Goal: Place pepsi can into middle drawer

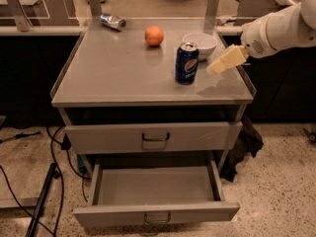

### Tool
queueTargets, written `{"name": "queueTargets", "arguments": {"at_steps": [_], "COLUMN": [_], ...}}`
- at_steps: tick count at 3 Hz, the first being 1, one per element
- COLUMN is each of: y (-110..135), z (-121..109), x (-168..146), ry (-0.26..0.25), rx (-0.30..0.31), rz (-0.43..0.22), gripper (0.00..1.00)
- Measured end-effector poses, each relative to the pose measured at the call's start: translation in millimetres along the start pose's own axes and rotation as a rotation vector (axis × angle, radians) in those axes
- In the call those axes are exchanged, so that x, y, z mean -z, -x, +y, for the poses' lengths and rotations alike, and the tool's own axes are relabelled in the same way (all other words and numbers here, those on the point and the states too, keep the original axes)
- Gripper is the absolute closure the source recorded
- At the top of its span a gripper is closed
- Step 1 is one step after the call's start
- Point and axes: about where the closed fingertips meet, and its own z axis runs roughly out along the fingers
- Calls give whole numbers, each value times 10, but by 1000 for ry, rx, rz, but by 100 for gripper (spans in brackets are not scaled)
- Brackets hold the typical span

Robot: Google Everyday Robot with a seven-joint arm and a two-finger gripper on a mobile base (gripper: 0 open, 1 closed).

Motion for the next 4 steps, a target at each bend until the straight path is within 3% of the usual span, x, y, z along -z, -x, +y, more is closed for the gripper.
{"name": "queueTargets", "arguments": {"at_steps": [1, 3, 4], "y": [74, 181, 222], "z": [-5, 295, 373], "x": [-285, -775, -906], "ry": [40, 171, 198], "rx": [-29, -50, -47], "rz": [-51, -109, -134], "gripper": [0, 0, 0]}}
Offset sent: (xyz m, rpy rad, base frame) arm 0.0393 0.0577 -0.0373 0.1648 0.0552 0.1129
